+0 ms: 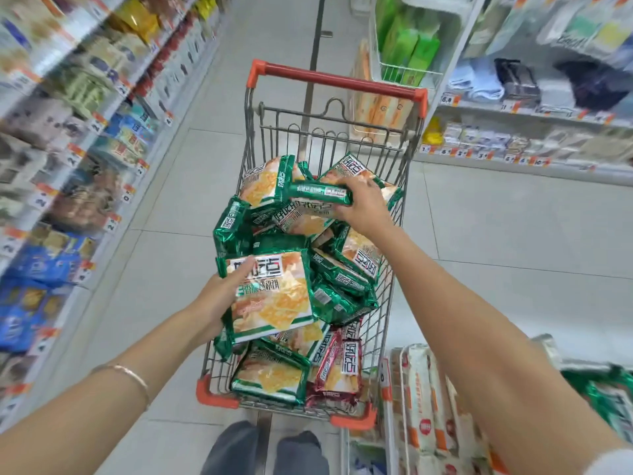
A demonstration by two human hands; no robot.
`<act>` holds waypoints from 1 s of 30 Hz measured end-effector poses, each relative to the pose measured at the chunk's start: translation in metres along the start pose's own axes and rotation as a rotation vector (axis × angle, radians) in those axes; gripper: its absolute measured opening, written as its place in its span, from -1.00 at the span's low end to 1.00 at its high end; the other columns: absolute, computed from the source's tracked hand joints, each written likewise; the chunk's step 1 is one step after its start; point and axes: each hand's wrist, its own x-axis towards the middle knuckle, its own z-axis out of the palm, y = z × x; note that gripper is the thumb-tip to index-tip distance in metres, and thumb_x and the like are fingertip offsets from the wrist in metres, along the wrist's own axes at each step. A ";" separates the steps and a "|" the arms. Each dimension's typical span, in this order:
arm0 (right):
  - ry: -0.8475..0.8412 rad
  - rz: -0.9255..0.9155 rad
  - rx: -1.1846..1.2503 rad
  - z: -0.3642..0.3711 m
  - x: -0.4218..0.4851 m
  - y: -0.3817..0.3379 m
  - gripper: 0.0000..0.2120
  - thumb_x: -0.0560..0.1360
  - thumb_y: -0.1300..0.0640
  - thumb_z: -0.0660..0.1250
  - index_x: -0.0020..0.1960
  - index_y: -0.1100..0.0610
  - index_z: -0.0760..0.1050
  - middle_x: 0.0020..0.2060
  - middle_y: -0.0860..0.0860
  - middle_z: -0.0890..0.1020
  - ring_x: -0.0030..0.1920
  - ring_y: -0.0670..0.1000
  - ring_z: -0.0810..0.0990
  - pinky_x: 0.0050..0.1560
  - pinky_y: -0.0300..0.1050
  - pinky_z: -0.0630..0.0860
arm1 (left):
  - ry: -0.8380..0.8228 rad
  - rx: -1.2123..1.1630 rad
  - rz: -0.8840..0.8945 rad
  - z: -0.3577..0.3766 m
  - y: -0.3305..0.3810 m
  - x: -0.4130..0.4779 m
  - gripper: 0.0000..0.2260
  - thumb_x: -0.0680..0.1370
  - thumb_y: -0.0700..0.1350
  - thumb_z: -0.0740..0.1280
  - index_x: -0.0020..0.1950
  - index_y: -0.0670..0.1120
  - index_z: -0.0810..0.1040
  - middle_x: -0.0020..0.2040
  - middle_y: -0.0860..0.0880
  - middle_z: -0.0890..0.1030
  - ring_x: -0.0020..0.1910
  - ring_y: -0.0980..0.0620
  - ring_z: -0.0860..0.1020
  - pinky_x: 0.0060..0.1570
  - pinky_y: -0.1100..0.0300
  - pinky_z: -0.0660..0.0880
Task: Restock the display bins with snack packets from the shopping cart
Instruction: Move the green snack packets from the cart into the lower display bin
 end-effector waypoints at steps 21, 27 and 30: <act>-0.041 0.799 1.041 -0.042 -0.218 -0.050 -0.40 0.53 -0.39 0.15 0.15 0.13 0.52 -0.17 0.01 0.72 -0.18 -0.03 0.70 -0.06 -0.13 0.65 | -0.668 0.450 -0.043 0.068 0.056 -0.068 -0.50 0.41 0.11 0.43 0.25 -0.11 0.51 0.06 -0.16 0.71 0.12 -0.14 0.62 0.01 -0.01 0.52; 0.366 0.857 0.976 -0.112 -0.344 -0.055 -0.44 0.50 -0.39 0.25 0.13 0.08 0.61 0.01 0.00 0.73 0.01 -0.03 0.71 0.19 -0.08 0.58 | -0.903 0.647 0.136 0.158 0.042 -0.136 -0.82 0.59 -0.01 0.33 0.02 -0.11 0.60 -0.02 -0.15 0.69 -0.05 -0.09 0.64 0.10 0.04 0.59; 0.575 0.846 1.097 -0.145 -0.426 -0.052 -0.62 0.52 -0.17 0.38 0.13 0.12 0.60 0.04 0.07 0.72 0.01 0.04 0.70 0.20 -0.02 0.58 | -1.086 0.736 0.168 0.217 0.016 -0.186 -0.81 0.59 0.00 0.34 0.05 -0.12 0.59 0.02 -0.14 0.70 -0.04 -0.08 0.65 0.19 0.00 0.54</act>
